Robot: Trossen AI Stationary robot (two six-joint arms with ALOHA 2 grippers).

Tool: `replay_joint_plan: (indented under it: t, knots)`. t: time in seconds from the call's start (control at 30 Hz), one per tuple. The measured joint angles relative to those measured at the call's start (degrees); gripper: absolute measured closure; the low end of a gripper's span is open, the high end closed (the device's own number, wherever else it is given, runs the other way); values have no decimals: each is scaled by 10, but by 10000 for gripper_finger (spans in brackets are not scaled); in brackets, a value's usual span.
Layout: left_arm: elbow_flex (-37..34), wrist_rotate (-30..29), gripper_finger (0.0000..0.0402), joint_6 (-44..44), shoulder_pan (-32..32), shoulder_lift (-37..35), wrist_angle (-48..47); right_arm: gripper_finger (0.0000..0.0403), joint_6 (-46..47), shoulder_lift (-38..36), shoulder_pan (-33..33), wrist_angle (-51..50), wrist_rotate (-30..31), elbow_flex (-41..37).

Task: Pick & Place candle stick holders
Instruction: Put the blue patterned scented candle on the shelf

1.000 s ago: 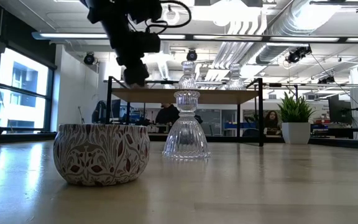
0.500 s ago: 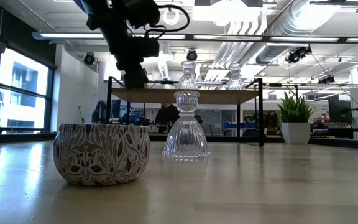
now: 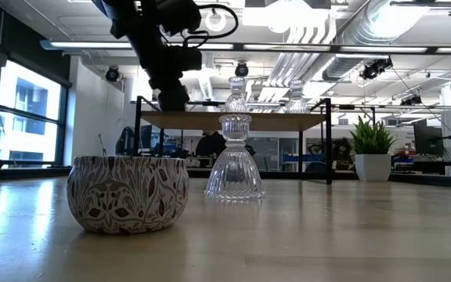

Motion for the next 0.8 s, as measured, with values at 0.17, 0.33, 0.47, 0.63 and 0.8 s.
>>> replay_joint_plan:
  t: [0.17, 0.33, 0.47, 0.63, 0.8]
  knots:
    - [0, -5, 250, -1, 0, 0, -1, 94, 1, 0, 0, -2, -1, -2]
    - [0, -2, 250, -3, 0, 0, 4, 94, 2, 0, 0, -2, -1, -2]
    - [0, 1, 250, -3, 0, 1, 11, 94, 2, 0, 0, -2, -1, -2]
    - [0, 1, 250, -3, 0, 1, 10, 94, 2, 0, 0, -2, -1, -2]
    - [0, 19, 250, -6, 0, 1, 12, 94, 4, 0, 0, -2, -1, -2]
